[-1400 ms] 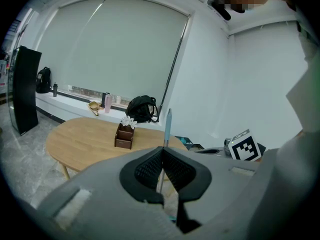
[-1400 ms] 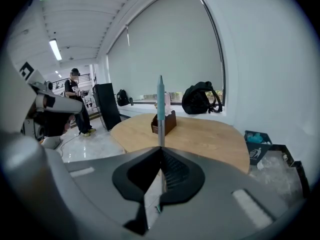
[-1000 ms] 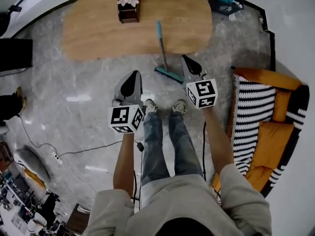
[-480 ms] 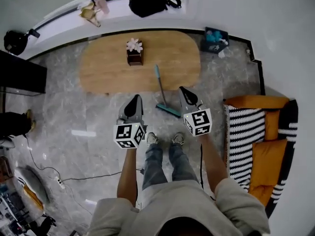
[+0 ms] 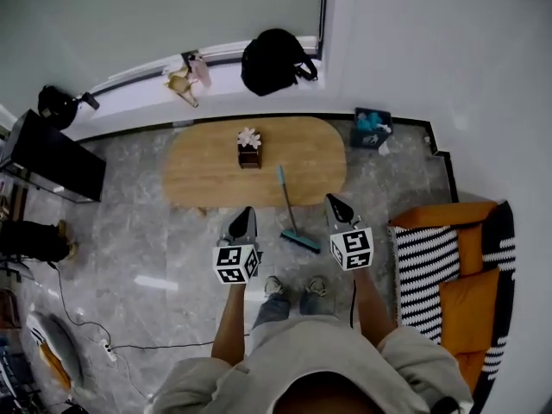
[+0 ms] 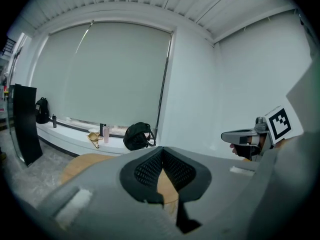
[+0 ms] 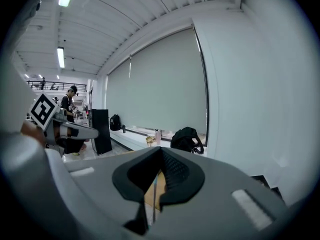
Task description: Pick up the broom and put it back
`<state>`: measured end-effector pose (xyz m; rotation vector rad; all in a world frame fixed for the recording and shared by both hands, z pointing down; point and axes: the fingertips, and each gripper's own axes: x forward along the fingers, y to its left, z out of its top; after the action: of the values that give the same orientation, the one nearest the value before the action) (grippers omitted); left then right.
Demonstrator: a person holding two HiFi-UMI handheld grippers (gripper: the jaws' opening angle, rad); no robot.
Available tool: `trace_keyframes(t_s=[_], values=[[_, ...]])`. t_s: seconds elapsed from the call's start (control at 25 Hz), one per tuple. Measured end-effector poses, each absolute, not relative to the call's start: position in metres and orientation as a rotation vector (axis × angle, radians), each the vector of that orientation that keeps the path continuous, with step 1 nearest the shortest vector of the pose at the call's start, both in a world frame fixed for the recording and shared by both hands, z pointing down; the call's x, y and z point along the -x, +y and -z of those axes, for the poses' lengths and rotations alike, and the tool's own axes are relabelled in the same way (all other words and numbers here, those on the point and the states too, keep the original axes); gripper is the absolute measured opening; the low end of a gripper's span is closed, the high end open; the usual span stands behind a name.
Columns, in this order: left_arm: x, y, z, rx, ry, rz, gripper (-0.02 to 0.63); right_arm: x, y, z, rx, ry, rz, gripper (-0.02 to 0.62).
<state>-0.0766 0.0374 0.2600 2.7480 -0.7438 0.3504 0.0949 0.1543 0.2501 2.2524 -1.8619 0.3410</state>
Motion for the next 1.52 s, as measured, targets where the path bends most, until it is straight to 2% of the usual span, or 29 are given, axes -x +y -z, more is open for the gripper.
trace_keyframes(t_s=[0.68,1.52], values=[[0.110,0.026,-0.178,-2.841,-0.851,-0.218,0.002,-0.122,0.202,-0.188,-2.356,-1.756,-0.206,0.000],[0.115,0.018,-0.163,-2.851,-0.870,-0.176,0.002,-0.121,0.197,-0.174,-2.349,-1.747,-0.169,0.000]])
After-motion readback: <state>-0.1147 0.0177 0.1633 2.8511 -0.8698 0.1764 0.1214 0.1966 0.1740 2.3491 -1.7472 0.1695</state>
